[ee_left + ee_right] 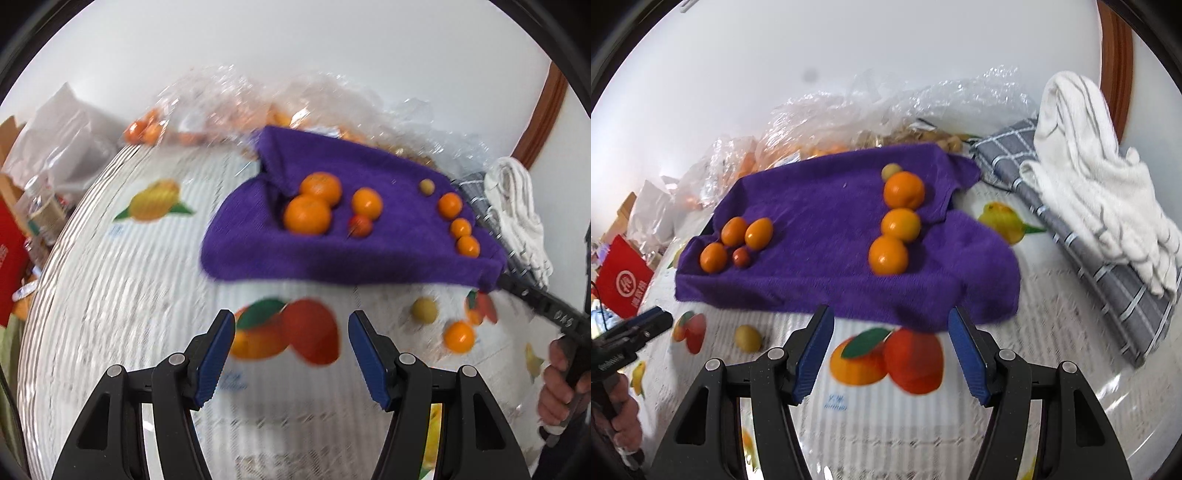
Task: Organize fruits
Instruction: 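Withdraw both open tools from the towel toward the loose fruit, then grasp an orange tangerine with the right tool while the left tool grasps a yellow-green fruit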
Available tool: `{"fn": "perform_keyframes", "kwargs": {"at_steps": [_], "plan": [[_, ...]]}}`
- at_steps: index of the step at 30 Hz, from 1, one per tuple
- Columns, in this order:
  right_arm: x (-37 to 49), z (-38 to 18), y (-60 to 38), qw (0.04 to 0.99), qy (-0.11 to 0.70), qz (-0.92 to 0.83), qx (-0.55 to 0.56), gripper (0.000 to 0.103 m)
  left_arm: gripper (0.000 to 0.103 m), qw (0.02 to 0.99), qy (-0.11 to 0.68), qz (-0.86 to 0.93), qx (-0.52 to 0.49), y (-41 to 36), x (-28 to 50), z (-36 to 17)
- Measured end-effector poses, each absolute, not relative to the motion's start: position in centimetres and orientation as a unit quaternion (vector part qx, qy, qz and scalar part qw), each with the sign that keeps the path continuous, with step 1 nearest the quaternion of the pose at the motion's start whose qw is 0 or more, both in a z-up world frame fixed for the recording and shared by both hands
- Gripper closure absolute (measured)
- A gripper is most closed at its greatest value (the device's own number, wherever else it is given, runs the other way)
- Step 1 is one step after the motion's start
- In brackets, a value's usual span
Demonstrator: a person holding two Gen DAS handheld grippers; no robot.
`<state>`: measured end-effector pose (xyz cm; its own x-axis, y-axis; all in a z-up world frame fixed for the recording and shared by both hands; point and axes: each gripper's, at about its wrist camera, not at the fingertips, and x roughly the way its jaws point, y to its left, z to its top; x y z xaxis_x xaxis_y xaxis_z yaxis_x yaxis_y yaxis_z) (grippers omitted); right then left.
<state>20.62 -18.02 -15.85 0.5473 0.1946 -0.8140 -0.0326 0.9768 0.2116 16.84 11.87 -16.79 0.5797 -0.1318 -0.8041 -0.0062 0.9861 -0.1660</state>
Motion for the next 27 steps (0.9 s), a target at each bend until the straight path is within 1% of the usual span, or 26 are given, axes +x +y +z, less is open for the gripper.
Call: {"fn": "perform_keyframes", "kwargs": {"at_steps": [10,12,16,20,25,27], "plan": [[18.5,-15.7,-16.5,0.88,0.463,0.084,0.067,0.039,0.041,0.882,0.468,-0.009,-0.061,12.8,14.8,-18.7],[18.2,-16.0,-16.1,0.878,0.466,0.091,0.061,0.042,0.041,0.882,0.468,-0.004,-0.058,12.8,14.6,-18.7],[17.4,-16.3,-15.3,0.873,0.466,0.121,0.075,0.045,0.035,0.881,0.468,-0.008,-0.075,13.1,14.3,-18.7],[16.6,-16.5,-13.5,0.87,0.462,0.155,0.073,0.045,0.035,0.882,0.463,-0.014,-0.091,13.6,14.1,-18.6],[16.4,-17.3,-10.6,0.866,0.466,0.176,0.045,0.045,0.034,0.886,0.457,-0.011,-0.078,13.3,13.6,-18.8],[16.4,-17.9,-9.8,0.863,0.472,0.175,0.034,0.048,0.034,0.887,0.454,-0.008,-0.076,13.2,13.4,-18.8]]}}
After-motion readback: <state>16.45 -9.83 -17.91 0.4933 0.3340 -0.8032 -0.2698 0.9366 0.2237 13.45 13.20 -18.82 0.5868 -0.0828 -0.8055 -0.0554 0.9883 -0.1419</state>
